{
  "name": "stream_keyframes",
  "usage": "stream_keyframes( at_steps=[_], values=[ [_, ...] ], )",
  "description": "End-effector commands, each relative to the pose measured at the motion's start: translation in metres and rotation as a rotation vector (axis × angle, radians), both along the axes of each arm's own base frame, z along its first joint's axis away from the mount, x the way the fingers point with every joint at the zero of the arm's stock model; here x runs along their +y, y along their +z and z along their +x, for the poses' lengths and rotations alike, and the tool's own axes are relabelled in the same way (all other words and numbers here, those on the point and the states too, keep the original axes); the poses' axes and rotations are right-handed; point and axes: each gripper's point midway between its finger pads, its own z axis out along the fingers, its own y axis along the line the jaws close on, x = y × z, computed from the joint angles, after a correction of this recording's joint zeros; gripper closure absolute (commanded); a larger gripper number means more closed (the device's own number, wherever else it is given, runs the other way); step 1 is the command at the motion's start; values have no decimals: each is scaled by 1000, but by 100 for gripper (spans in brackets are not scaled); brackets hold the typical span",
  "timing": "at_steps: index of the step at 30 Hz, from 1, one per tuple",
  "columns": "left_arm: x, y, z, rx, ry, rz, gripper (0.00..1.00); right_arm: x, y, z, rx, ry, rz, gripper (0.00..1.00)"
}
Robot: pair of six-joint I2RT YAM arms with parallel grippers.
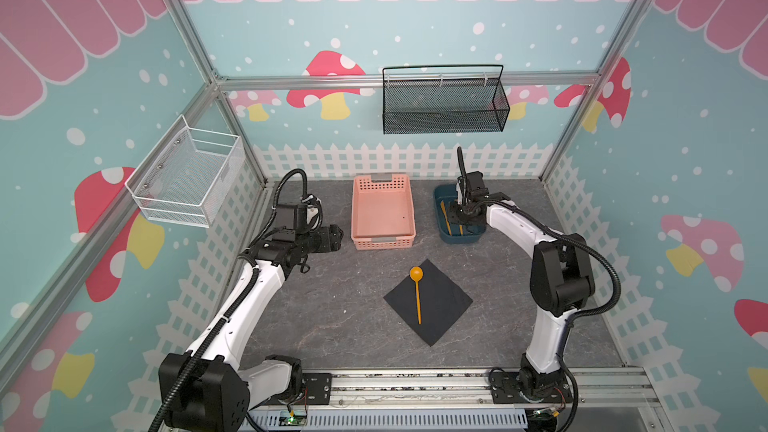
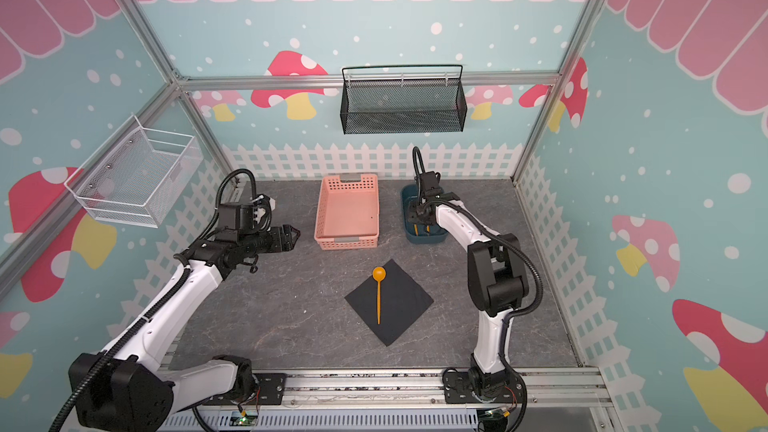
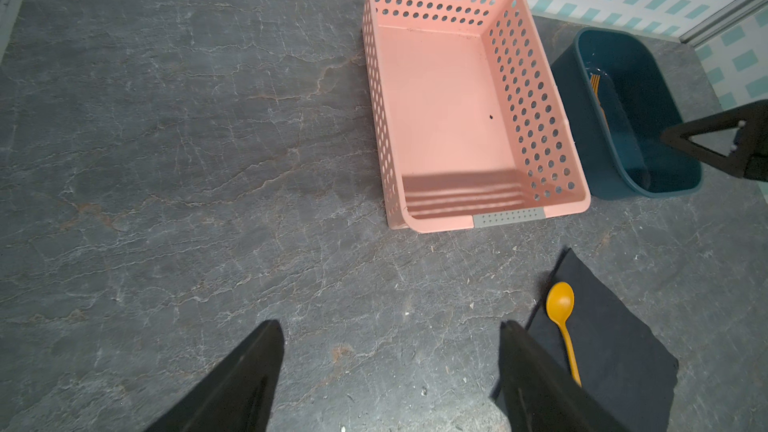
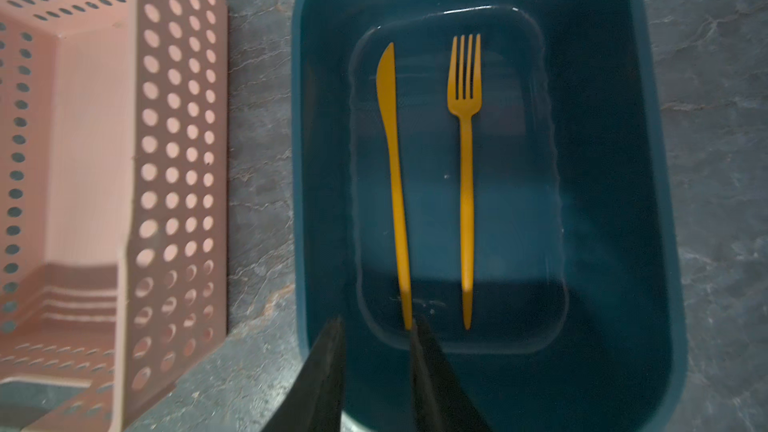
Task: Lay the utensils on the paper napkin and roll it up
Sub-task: 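Lower the right gripper into the teal tub and grasp the yellow fork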
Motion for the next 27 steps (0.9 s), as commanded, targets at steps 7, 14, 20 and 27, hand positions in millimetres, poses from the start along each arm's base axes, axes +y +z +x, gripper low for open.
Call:
stream_keyframes(
  at_steps=[7, 14, 20, 27],
  values=[
    [3, 5, 0, -28, -6, 15, 16, -22, -30, 35, 77, 19, -51, 72],
    [5, 5, 0, -26, -3, 17, 16, -32, -49, 56, 105, 7, -80, 74],
    [4, 3, 0, -23, -4, 13, 16, -40, -67, 64, 136, 0, -87, 77],
    [3, 4, 0, -24, -6, 10, 16, -43, -83, 66, 162, -8, -84, 78]
  ],
)
